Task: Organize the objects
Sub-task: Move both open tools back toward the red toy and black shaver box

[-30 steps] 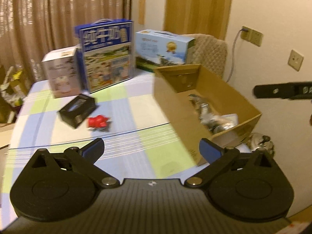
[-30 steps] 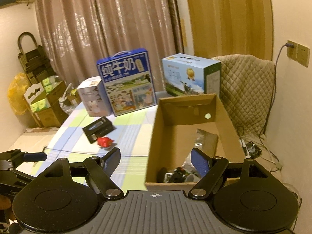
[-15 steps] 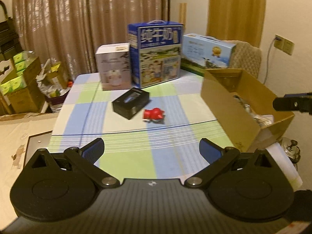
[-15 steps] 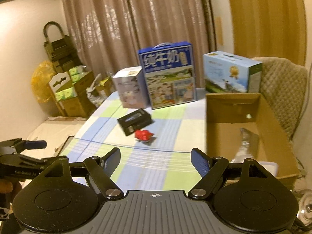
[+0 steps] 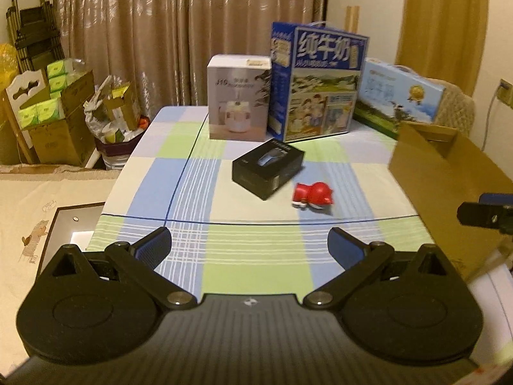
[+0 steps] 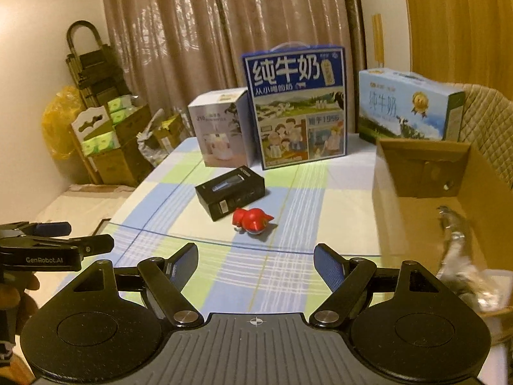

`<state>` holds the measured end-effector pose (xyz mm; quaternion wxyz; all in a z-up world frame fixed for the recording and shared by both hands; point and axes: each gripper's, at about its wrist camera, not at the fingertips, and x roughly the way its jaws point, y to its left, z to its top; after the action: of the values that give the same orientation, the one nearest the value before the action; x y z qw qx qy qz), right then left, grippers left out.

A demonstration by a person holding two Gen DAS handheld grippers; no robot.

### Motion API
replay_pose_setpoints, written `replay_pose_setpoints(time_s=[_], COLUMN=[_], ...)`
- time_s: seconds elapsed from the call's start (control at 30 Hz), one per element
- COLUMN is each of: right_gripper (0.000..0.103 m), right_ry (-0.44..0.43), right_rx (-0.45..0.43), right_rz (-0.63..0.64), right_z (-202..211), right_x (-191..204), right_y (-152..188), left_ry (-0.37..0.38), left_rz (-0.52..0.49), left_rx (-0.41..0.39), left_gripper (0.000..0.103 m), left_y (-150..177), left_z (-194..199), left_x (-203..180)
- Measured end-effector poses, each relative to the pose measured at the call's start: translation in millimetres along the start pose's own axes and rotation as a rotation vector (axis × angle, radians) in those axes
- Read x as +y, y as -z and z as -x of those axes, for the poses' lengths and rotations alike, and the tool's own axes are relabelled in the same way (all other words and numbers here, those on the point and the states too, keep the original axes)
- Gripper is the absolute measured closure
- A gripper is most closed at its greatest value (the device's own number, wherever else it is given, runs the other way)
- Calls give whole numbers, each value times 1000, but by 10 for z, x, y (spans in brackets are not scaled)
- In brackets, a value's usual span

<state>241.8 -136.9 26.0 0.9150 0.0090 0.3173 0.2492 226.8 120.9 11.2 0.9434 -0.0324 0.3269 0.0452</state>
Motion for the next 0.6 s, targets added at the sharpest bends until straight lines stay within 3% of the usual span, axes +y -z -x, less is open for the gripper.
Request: replay_pose_setpoints(time_s=[0.33,0.6], right_gripper=[26,26], right_ry=[27,41], right_rx=[27,44], right_rz=[-72,-113], right_z=[-1116,-1847], right_x=[24,-12], right_y=[45,-9], left_ry=[-23,-82], left_rz=[79,143], left_rx=[56,23], left_gripper=[1,1], left_y=[-194,-428], left_z=[-897,-1361], left_x=[273,523])
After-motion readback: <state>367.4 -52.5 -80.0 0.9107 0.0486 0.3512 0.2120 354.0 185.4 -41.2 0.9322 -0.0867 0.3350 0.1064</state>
